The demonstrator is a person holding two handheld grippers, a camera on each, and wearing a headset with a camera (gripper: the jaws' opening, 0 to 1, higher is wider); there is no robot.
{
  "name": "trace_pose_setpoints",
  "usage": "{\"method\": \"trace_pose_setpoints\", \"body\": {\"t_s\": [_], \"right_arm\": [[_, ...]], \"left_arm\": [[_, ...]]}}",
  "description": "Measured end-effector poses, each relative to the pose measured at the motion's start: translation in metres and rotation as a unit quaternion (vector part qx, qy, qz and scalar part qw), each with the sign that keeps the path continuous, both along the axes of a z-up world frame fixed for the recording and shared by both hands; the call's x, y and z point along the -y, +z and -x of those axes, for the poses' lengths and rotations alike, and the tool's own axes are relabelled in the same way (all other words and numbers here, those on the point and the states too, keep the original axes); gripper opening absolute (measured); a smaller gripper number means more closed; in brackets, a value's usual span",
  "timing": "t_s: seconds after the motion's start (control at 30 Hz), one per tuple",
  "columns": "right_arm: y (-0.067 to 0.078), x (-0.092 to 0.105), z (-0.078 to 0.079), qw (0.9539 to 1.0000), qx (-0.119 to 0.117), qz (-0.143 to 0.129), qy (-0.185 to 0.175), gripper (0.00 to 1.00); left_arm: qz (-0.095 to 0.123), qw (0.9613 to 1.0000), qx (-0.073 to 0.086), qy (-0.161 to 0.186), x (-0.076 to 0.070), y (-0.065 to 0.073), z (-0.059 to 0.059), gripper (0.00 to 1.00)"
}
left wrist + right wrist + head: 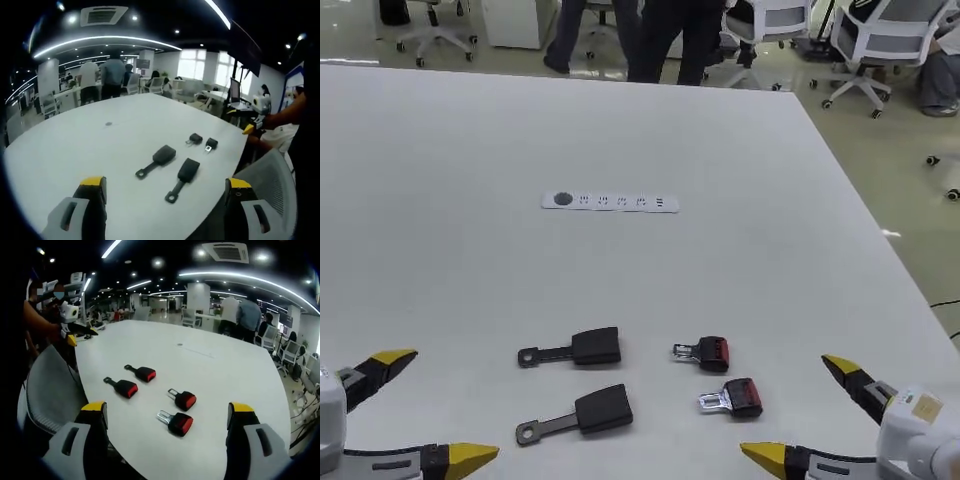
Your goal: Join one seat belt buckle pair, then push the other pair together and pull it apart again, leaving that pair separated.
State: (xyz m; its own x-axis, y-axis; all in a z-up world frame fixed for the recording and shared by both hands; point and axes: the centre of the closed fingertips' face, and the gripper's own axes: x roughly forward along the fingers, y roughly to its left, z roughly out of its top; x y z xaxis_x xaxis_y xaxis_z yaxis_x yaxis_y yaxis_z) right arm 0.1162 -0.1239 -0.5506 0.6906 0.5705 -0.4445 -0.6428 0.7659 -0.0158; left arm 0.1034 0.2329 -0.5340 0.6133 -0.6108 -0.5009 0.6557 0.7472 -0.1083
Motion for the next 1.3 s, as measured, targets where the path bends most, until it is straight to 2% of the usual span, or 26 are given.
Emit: {"method": "trace_pose_setpoints", "body": {"t_s": [0.27,0.67,1.07,1.3], "right_arm": [[-0.001,-0.002,0.001,1.0000,-0.006,0.000,0.000,1.00],[-0.006,-0.006,0.003,0.9997,-0.020,0.008,0.009,1.00],[-0.017,-0.005,-0.009,0.9990,-0.035,0.016,0.024,1.00],[-0.030,-0.003,-0.015,0.9974,-0.049,0.035,0.040,1.00]], "left_arm": [[-0.005,0.9999,0.001,-0.015,0.006,0.002,0.002,1.00],[-0.008,0.9998,-0.003,-0.017,0.002,0.001,-0.002,1.00],[-0.021,0.9988,-0.019,-0.040,0.019,-0.010,-0.009,1.00],[-0.022,0.9982,-0.027,-0.049,0.032,-0.017,-0.016,1.00]]}}
